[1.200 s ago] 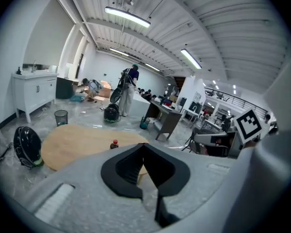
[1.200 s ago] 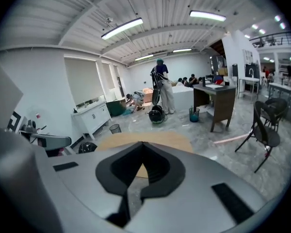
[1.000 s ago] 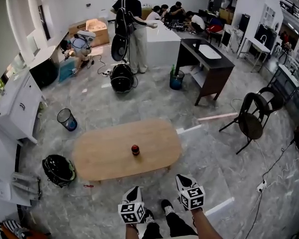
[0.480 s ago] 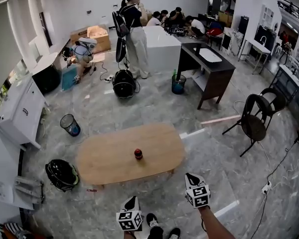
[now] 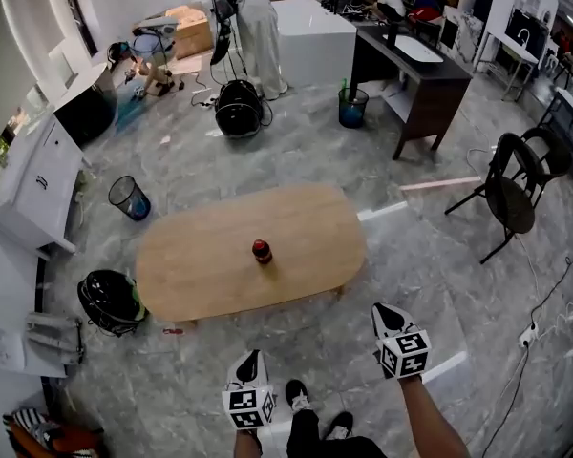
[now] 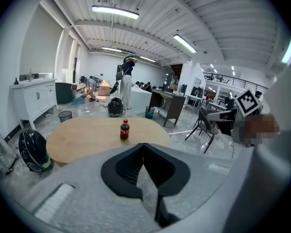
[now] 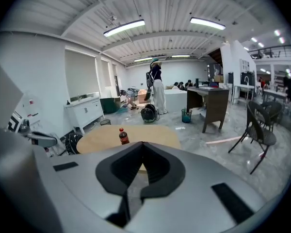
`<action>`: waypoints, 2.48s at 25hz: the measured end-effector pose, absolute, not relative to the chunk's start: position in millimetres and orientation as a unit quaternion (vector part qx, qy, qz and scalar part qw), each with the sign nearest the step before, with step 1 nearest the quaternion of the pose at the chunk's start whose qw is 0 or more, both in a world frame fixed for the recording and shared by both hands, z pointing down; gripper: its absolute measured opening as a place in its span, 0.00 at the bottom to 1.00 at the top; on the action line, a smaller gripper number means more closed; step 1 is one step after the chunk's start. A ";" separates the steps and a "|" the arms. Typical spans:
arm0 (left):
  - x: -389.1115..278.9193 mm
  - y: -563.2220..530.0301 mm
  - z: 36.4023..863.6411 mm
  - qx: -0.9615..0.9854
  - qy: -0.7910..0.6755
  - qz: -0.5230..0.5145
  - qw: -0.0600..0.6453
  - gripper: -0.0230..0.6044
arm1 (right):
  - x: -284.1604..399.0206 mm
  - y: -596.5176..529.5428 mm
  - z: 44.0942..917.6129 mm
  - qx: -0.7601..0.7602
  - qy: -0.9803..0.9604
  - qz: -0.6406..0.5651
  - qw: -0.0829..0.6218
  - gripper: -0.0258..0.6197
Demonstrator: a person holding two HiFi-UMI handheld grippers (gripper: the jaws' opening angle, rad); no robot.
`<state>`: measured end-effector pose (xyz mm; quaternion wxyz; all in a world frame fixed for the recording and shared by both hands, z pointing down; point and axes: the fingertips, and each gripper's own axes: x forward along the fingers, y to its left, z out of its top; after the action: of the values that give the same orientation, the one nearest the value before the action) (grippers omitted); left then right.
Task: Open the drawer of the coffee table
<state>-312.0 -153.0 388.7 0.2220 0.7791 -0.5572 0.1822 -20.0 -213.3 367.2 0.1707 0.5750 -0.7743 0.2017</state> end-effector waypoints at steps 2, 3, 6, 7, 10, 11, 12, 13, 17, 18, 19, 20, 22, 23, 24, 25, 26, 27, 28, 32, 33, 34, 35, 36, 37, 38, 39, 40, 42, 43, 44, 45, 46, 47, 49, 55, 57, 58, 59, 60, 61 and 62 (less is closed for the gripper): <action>-312.8 -158.5 421.0 0.779 -0.559 0.189 0.215 0.05 | -15.0 -211.4 403.7 0.577 -0.772 0.229 0.136 0.06; -316.0 -161.4 439.2 0.777 -0.560 0.191 0.212 0.05 | -13.7 -209.8 422.9 0.581 -0.769 0.241 0.116 0.06; -328.9 -175.8 497.8 0.772 -0.573 0.188 0.200 0.05 | -20.3 -211.3 484.2 0.583 -0.770 0.241 0.095 0.06; -330.3 -180.5 519.1 0.771 -0.576 0.186 0.197 0.05 | -22.4 -211.8 506.2 0.579 -0.775 0.229 0.105 0.06; -334.2 -196.4 582.3 0.768 -0.585 0.182 0.187 0.05 | -24.0 -216.3 572.5 0.569 -0.786 0.207 0.124 0.06; -338.6 -201.7 602.7 0.765 -0.589 0.182 0.184 0.05 | -25.9 -218.9 594.7 0.566 -0.789 0.205 0.125 0.06; -343.3 -206.6 622.5 0.762 -0.594 0.181 0.183 0.05 | -28.1 -221.9 616.1 0.562 -0.792 0.203 0.128 0.06; -347.1 -210.9 641.5 0.759 -0.599 0.178 0.181 0.05 | -29.7 -225.5 636.2 0.556 -0.796 0.199 0.132 0.06; -354.9 -229.7 705.2 0.758 -0.608 0.165 0.169 0.05 | -24.7 -243.9 702.0 0.561 -0.796 0.186 0.133 0.06; -359.1 -236.0 718.6 0.755 -0.613 0.159 0.168 0.05 | -24.2 -249.5 715.6 0.565 -0.794 0.184 0.126 0.06; -364.1 -241.5 731.1 0.751 -0.620 0.152 0.168 0.05 | -25.3 -254.7 728.7 0.566 -0.795 0.181 0.121 0.06; -368.4 -245.9 742.3 0.747 -0.627 0.146 0.168 0.05 | -26.9 -259.5 741.2 0.564 -0.798 0.176 0.120 0.06; -371.7 -253.6 759.8 0.744 -0.633 0.141 0.157 0.05 | -27.9 -269.8 762.0 0.560 -0.803 0.165 0.116 0.06; -371.2 -257.3 766.5 0.746 -0.633 0.141 0.149 0.05 | -26.9 -275.5 769.4 0.561 -0.805 0.160 0.110 0.06; -370.2 -260.6 772.5 0.749 -0.632 0.142 0.140 0.05 | -26.0 -280.9 775.3 0.561 -0.806 0.156 0.101 0.06; -369.1 -263.0 777.6 0.751 -0.631 0.145 0.132 0.05 | -25.9 -285.5 780.3 0.561 -0.808 0.151 0.093 0.06; -368.1 -264.5 781.8 0.753 -0.630 0.147 0.124 0.05 | -27.0 -289.0 784.5 0.559 -0.811 0.145 0.088 0.06; -367.6 -265.3 784.4 0.754 -0.629 0.149 0.116 0.05 | -29.1 -291.5 787.3 0.556 -0.815 0.139 0.084 0.06; -367.3 -266.0 784.9 0.756 -0.628 0.151 0.108 0.05 | -31.4 -293.3 787.9 0.553 -0.818 0.134 0.080 0.06; -359.3 -267.7 772.4 0.761 -0.627 0.145 0.087 0.05 | -27.8 -290.2 770.9 0.548 -0.827 0.111 0.062 0.06; -352.4 -269.0 768.8 0.762 -0.626 0.141 0.087 0.05 | -21.4 -290.2 766.4 0.546 -0.829 0.102 0.061 0.06; -344.2 -270.1 765.4 0.765 -0.624 0.137 0.086 0.05 | -13.5 -290.8 763.5 0.544 -0.831 0.097 0.061 0.06; -337.6 -268.7 762.4 0.767 -0.622 0.135 0.085 0.05 | -6.4 -289.6 762.6 0.541 -0.833 0.098 0.058 0.06; -335.9 -263.2 759.9 0.766 -0.622 0.135 0.087 0.05 | -2.9 -284.8 762.7 0.537 -0.835 0.106 0.051 0.06; -339.3 -255.0 757.3 0.763 -0.625 0.135 0.091 0.05 | -3.0 -276.6 760.8 0.531 -0.838 0.116 0.040 0.06; -344.6 -247.5 753.8 0.759 -0.630 0.132 0.096 0.05 | -3.8 -266.9 753.9 0.524 -0.842 0.122 0.029 0.06; -348.7 -243.3 749.5 0.755 -0.636 0.125 0.101 0.05 | -2.3 -258.5 741.9 0.518 -0.847 0.119 0.020 0.06; -350.0 -242.3 744.2 0.751 -0.641 0.114 0.107 0.05 | 1.6 -252.6 727.2 0.513 -0.851 0.108 0.018 0.06; -346.2 -242.0 732.7 0.748 -0.647 0.089 0.119 0.05 | 11.0 -247.1 703.4 0.504 -0.859 0.081 0.034 0.06; -342.4 -240.8 727.8 0.748 -0.648 0.081 0.122 0.05 | 14.8 -247.1 697.5 0.500 -0.862 0.074 0.043 0.06; -337.5 -239.4 724.5 0.749 -0.647 0.077 0.122 0.05 | 18.5 -248.6 694.9 0.497 -0.863 0.076 0.046 0.06; -332.0 -238.1 723.0 0.751 -0.645 0.076 0.120 0.05 | 22.6 -251.1 694.0 0.495 -0.864 0.088 0.036 0.06; -326.8 -237.3 723.0 0.754 -0.642 0.075 0.116 0.05 | 26.6 -254.1 693.8 0.494 -0.863 0.105 0.014 0.06; -322.5 -237.5 723.9 0.758 -0.639 0.074 0.112 0.05 | 30.1 -257.3 694.0 0.494 -0.861 0.123 -0.014 0.06; -316.5 -243.1 727.1 0.767 -0.630 0.075 0.098 0.05 | 34.0 -265.8 696.7 0.500 -0.854 0.135 -0.049 0.06; -319.3 -265.9 756.0 0.763 -0.631 0.109 0.081 0.05 | 33.5 -290.8 741.1 0.521 -0.843 0.132 -0.027 0.06; -324.6 -272.8 763.1 0.756 -0.640 0.112 0.083 0.05 | 28.4 -295.5 756.2 0.520 -0.844 0.130 -0.007 0.06; -327.6 -276.3 765.8 0.751 -0.646 0.109 0.085 0.05 | 25.8 -297.4 761.8 0.519 -0.845 0.127 0.004 0.06; -330.2 -280.4 767.8 0.745 -0.653 0.103 0.090 0.05 | 24.6 -299.9 765.7 0.519 -0.846 0.123 0.015 0.06; -332.1 -285.3 769.0 0.740 -0.659 0.094 0.097 0.05 | 25.1 -303.5 767.9 0.522 -0.845 0.118 0.023 0.07; -333.2 -290.4 770.1 0.735 -0.665 0.084 0.105 0.05 | 27.3 -308.4 768.8 0.529 -0.841 0.114 0.029 0.07; -333.6 -294.4 771.5 0.730 -0.669 0.078 0.114 0.05 | 30.5 -313.9 768.5 0.538 -0.835 0.111 0.032 0.07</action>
<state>-333.6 -294.4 771.5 0.1137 0.7300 -0.6693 0.0781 30.5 -313.9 768.5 0.0316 0.5381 -0.8350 0.1108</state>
